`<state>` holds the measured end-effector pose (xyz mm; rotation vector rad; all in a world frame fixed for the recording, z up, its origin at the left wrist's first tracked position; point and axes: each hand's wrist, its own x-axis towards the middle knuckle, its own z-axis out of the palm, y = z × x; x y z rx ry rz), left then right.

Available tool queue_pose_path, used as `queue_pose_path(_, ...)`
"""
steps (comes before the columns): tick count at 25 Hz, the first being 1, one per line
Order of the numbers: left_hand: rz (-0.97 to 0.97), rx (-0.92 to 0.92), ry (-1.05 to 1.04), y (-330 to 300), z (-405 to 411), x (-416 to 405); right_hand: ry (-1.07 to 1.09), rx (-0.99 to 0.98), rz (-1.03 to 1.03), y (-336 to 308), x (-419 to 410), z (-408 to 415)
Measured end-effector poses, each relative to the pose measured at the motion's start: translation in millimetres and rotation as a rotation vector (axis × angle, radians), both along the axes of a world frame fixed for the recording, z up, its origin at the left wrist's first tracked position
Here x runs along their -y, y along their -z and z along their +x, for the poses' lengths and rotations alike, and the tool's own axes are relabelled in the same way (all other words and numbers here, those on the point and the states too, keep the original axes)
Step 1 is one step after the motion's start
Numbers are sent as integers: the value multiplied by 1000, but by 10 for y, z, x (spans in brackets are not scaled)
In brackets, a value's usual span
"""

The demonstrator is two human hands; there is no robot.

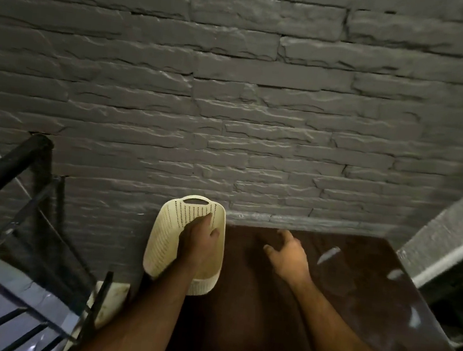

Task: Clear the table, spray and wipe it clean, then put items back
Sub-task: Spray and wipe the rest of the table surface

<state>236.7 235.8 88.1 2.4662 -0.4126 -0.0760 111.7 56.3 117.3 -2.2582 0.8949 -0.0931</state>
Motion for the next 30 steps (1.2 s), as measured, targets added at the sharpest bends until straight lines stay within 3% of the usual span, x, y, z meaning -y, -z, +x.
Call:
queue_pose_path(12, 70, -65, 311, -132, -1897, 1451, 94, -50, -29, -313, 1388, -2020)
queue_pose_path(16, 97, -106, 395, -5, -2660, 1884, 113, -107, -118, -347, 1890, -2866)
queue_pose_path(19, 135, -151, 430, 120, -3118, 2145, 134, -36, -210, -439, 2103, -3253)
queue_pose_path(21, 142, -178, 430, 211, -3355, 2285, 245, -98, -280, -610, 2343, -3485)
queue_pose_path(23, 158, -199, 446, 378, -3613, 2392, 436, -136, -15, -741, 2741, -3919)
queue_pose_path(25, 251, -238, 512, 591, -3798, 2470, 450, -12, 449, -575, 2937, -4376)
queue_pose_path(26, 308, -270, 538, 702, -3874, 2482, 447, 64, 538, -391, 2908, -4504)
queue_pose_path(28, 366, -306, 538, 853, -3916, 2520, 551, 249, 468, -92, 2838, -4421)
queue_pose_path(30, 361, -288, 545, 877, -3829, 2644, 577, 248, 240, 58, 2831, -4166)
